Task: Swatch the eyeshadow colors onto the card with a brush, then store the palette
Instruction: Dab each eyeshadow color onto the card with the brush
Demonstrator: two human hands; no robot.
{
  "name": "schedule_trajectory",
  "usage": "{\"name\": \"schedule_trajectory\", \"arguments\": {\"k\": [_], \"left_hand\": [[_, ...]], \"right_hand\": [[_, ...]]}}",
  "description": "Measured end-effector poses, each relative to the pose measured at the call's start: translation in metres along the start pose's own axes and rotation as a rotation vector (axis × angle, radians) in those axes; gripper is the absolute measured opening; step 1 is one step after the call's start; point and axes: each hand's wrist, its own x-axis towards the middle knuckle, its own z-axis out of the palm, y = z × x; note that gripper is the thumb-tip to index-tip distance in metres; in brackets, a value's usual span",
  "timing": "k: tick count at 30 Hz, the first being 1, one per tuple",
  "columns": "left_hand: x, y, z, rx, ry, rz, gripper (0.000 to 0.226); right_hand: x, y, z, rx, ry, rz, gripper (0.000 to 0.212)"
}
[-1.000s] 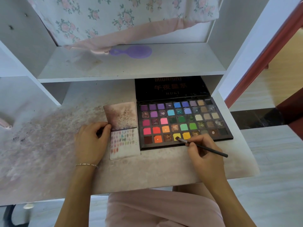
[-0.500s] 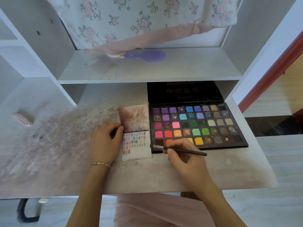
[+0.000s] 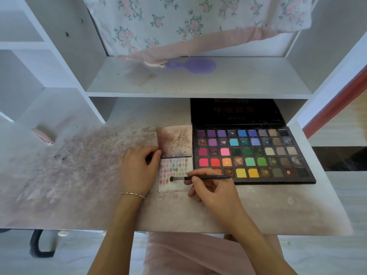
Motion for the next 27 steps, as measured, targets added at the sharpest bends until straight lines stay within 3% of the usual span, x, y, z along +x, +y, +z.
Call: {"name": "schedule_trajectory", "arguments": {"k": [27], "left_hand": [[-0.001, 0.0032, 0.0001, 0.002, 0.025, -0.011, 0.019]], "right_hand": [[-0.0008, -0.0002, 0.0004, -0.06, -0.03, -0.022, 0.026]]}}
